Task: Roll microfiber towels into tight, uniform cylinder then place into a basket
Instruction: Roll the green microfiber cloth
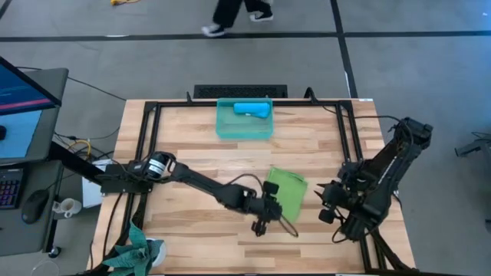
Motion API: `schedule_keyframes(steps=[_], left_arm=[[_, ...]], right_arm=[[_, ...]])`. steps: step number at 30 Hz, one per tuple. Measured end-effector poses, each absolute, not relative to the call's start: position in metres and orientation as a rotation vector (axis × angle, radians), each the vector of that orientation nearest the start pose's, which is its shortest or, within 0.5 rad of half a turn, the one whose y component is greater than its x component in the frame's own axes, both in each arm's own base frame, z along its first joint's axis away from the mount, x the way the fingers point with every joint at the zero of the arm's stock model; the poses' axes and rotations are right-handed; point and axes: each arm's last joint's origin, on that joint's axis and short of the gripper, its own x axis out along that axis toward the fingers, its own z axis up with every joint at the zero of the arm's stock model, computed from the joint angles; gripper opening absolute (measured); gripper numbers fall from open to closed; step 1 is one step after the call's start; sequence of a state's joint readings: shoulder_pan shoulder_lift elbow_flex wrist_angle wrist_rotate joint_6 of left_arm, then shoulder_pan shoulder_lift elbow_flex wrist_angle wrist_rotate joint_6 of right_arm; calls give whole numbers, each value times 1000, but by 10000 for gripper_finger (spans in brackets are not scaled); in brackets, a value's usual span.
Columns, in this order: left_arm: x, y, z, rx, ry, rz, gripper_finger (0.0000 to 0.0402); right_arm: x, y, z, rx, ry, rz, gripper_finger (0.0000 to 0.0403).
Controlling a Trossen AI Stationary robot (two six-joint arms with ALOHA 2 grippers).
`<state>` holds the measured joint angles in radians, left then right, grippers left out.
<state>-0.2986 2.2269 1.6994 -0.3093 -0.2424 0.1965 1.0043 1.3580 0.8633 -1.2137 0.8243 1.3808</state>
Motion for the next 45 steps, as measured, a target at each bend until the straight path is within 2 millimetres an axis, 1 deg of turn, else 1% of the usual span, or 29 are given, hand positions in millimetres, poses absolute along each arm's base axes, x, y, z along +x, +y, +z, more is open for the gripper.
schedule_keyframes(steps=[4,10,14,29,33,38,40,45], left_arm=[[474,-120,171,370,786,-146,109],[479,-102,171,292,785,-237,109],[479,-101,171,240,785,-299,109],[464,-133,165,252,880,-364,109],[452,-140,159,258,998,-357,109],[434,-158,155,286,1120,-387,109],[427,-166,158,297,1149,-403,109],[413,-178,179,325,1135,-413,109]], right_arm=[[126,152,210,-87,827,-532,138],[131,150,210,-60,826,-554,137],[132,149,210,-58,828,-556,137],[138,157,209,-100,828,-454,138],[138,157,209,-100,828,-454,137],[138,157,209,-100,828,-454,138],[138,157,209,-100,828,-454,138],[138,158,209,-96,827,-453,137]])
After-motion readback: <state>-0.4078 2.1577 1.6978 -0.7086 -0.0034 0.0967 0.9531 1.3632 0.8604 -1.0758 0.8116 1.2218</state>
